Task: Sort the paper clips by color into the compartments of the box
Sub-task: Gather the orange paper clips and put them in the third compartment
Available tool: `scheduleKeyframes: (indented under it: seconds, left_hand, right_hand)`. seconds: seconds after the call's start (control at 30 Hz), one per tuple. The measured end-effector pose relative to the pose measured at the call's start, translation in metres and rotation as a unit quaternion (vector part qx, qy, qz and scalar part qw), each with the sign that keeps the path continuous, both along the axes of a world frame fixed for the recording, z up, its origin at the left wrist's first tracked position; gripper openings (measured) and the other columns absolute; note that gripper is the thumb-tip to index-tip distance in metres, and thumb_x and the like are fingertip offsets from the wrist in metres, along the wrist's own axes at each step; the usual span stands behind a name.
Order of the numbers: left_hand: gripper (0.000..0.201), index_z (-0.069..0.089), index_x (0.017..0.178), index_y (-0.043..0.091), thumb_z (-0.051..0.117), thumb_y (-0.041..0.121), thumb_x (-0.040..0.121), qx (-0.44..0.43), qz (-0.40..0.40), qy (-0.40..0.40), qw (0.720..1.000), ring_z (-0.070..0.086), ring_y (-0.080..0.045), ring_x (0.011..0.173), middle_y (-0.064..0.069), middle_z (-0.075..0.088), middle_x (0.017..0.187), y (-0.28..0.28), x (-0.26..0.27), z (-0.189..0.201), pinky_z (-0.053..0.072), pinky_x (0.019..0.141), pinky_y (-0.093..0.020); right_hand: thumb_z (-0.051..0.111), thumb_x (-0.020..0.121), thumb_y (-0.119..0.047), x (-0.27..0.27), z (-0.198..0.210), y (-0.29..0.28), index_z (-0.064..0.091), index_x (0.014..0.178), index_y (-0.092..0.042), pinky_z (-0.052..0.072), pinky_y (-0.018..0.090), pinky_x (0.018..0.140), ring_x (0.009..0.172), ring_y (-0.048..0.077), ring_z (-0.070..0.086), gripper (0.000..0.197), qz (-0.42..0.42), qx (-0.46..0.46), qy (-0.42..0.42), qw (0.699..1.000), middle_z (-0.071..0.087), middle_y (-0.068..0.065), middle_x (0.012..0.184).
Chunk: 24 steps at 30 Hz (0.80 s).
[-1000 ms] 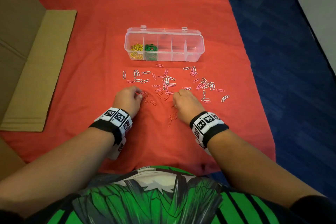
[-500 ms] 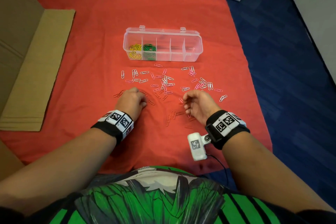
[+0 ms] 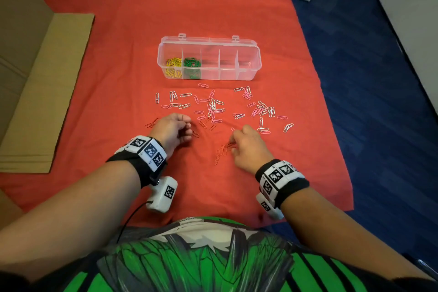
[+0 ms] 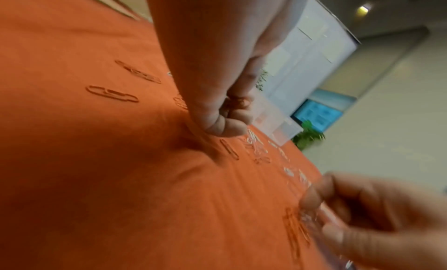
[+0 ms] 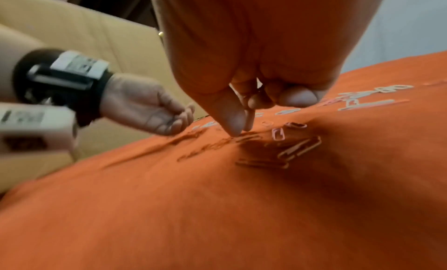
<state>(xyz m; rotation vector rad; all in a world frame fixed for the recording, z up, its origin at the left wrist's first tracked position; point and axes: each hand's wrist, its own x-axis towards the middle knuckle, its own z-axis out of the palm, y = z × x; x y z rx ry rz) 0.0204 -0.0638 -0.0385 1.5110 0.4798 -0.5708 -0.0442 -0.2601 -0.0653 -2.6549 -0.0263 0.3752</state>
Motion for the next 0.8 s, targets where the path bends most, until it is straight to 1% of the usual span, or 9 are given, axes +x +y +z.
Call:
scheduleKeyframes:
  seconds: [0.1,0.17,0.27,0.33,0.4,0.5,0.6,0.7,0.8]
  left_hand:
    - [0.026,0.055,0.073,0.018,0.039,0.005,0.089,-0.014,0.028,0.000,0.999,0.041,-0.012,0.055,0.001,0.043,0.061,0.001,0.003,0.000,0.044,0.046,-0.019]
    - [0.019,0.060,0.070,0.021,0.055,0.011,0.086,0.115,-0.067,-0.083,0.988,0.043,-0.011,0.059,0.006,0.047,0.061,0.002,0.003,-0.004,0.043,0.053,-0.022]
    - [0.011,0.072,0.088,0.021,0.067,0.017,0.079,0.347,-0.256,-0.232,0.872,0.047,-0.013,0.076,0.005,0.045,0.074,0.004,0.001,-0.012,0.036,0.072,-0.021]
    - [0.018,0.073,0.095,0.015,0.068,0.013,0.077,0.381,-0.303,-0.280,0.827,0.049,-0.017,0.084,-0.002,0.046,0.086,0.007,-0.003,-0.018,0.032,0.076,-0.018]
    - [0.015,0.072,0.092,0.010,0.068,0.010,0.077,0.393,-0.315,-0.309,0.807,0.054,-0.025,0.088,-0.010,0.050,0.091,0.009,-0.006,-0.024,0.036,0.078,-0.023]
    - [0.010,0.068,0.089,0.007,0.064,0.011,0.081,0.406,-0.332,-0.320,0.789,0.055,-0.029,0.090,-0.014,0.055,0.094,0.009,-0.008,-0.028,0.040,0.080,-0.029]
    - [0.006,0.062,0.087,0.008,0.056,0.009,0.085,0.381,-0.311,-0.298,0.818,0.056,-0.028,0.090,-0.012,0.061,0.093,0.008,-0.006,-0.026,0.038,0.081,-0.029]
    - [0.014,0.057,0.087,0.016,0.049,0.005,0.089,0.272,-0.240,-0.208,0.908,0.053,-0.014,0.073,0.000,0.059,0.083,0.000,-0.005,-0.020,0.038,0.073,-0.023]
    - [0.027,0.054,0.075,0.019,0.037,0.006,0.093,0.073,-0.142,-0.038,0.986,0.044,-0.009,0.054,0.001,0.049,0.068,-0.008,-0.005,-0.009,0.042,0.049,-0.019]
  right_hand:
    - [0.054,0.078,-0.005,-0.004,0.001,0.005,0.053,0.102,-0.007,0.043,0.040,0.087,0.103,0.032,0.046,0.024,0.046,-0.077,-0.010,0.996,0.047,0.012,0.108]
    - [0.048,0.080,-0.001,-0.007,0.004,0.008,0.052,0.103,-0.006,0.043,0.041,0.085,0.103,0.032,0.045,0.024,0.065,-0.110,-0.022,0.992,0.047,0.012,0.110]
    - [0.044,0.083,0.000,-0.006,0.003,0.009,0.051,0.104,-0.005,0.043,0.042,0.086,0.103,0.032,0.045,0.023,0.084,-0.115,-0.007,0.990,0.047,0.013,0.112]
    - [0.048,0.085,-0.004,0.000,0.002,0.006,0.053,0.102,-0.005,0.042,0.037,0.089,0.104,0.032,0.047,0.018,0.050,-0.046,0.032,0.997,0.049,0.013,0.110]
    - [0.052,0.086,-0.007,0.005,0.004,0.001,0.055,0.092,-0.011,0.036,0.027,0.080,0.095,0.026,0.050,0.007,-0.022,0.064,0.070,0.995,0.054,0.012,0.100]
    - [0.059,0.085,-0.007,0.007,0.010,-0.011,0.051,0.073,-0.022,0.039,0.026,0.064,0.071,0.016,0.048,0.020,-0.156,0.249,0.110,0.949,0.052,0.000,0.076]
    - [0.055,0.086,0.004,0.003,0.016,-0.020,0.054,0.078,-0.022,0.036,0.017,0.046,0.057,0.009,0.041,0.027,-0.247,0.408,0.124,0.870,0.043,-0.002,0.069]
    - [0.045,0.087,0.010,0.001,0.023,-0.031,0.059,0.092,-0.020,0.027,0.016,0.045,0.051,0.003,0.035,0.033,-0.275,0.490,0.138,0.816,0.040,-0.004,0.066]
    - [0.037,0.087,0.001,-0.003,0.027,-0.043,0.059,0.086,-0.015,0.029,0.021,0.050,0.055,0.009,0.037,0.027,-0.318,0.548,0.170,0.755,0.042,-0.001,0.067]
